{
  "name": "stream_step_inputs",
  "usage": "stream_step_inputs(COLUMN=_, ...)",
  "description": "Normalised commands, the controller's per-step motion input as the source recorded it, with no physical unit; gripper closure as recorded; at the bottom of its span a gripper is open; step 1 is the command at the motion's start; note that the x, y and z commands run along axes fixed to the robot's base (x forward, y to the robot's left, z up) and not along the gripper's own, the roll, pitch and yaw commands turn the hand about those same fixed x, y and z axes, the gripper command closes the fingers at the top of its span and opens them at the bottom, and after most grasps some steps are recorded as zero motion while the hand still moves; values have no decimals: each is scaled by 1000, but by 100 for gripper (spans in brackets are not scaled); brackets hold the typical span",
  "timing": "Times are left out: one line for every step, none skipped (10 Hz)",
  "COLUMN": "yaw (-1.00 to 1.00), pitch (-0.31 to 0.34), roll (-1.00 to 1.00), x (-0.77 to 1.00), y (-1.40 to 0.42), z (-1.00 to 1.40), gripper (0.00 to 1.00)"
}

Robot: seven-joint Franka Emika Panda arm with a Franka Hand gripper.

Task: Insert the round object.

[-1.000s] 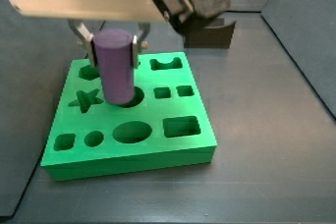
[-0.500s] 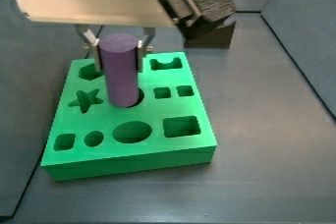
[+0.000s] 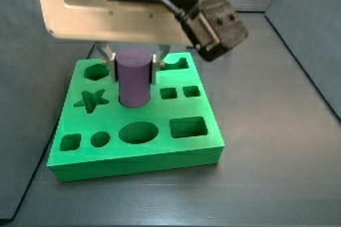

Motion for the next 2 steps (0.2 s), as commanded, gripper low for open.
stream_step_inputs(yaw=0, pitch=-90, roll=-124, x=-46, y=-37, z=-860, gripper=100)
stream_step_inputs(yaw=43, pitch=-313, roll=-14, x=-194, y=-94, z=-626, gripper=100)
